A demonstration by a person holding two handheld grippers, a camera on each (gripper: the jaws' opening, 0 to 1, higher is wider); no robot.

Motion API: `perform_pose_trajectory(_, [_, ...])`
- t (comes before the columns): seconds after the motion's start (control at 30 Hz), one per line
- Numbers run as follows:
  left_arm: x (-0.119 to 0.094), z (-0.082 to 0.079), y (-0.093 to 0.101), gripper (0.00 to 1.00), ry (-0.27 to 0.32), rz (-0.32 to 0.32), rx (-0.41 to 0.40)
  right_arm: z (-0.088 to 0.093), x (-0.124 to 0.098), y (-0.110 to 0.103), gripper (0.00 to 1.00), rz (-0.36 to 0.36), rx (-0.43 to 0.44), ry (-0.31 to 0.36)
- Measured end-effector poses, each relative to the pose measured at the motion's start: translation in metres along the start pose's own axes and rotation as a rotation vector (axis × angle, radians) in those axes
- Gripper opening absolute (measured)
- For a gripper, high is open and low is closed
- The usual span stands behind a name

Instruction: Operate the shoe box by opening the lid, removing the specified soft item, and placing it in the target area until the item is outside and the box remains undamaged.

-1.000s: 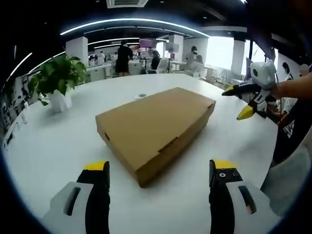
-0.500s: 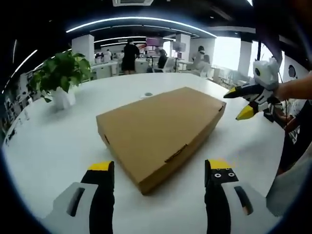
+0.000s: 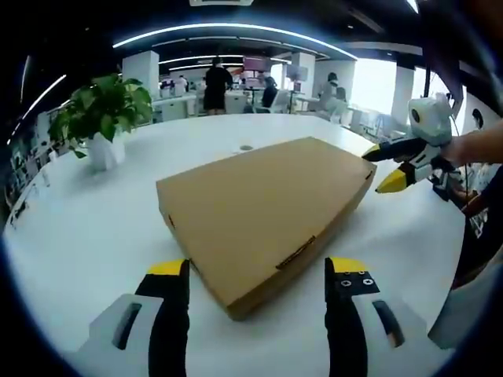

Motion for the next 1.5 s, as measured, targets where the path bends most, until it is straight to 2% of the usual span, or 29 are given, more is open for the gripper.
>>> perform_pose_trajectory(0.33, [0.004,-0.001,-0.003,0.69,0.013,-0.02,-0.022,0.0,0.013,0.0,0.53,-0.012,-0.004,-0.005])
perform_pose_trajectory(0.67, [0.005,-0.001,-0.002,0.68,0.028,-0.033,-0.018,0.002,0.016,0.0,0.54,-0.016,-0.002,-0.005])
perform_pose_trajectory(1.5, [0.004,-0.002,-0.009,0.65,-0.006,-0.005,-0.003,0.002,0.013,-0.012,0.51,0.022,0.06,-0.005])
Point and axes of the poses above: the point that each gripper's makers call its tool centre point, and the gripper's own axes: x roughly forward along the fingers, y roughly to its right, z roughly out of its underside, the point moved 6 cm from there along -x, roughly backward along the fingers, and after that the axes turned 15 degrees about -x, right-handed, at the moved point
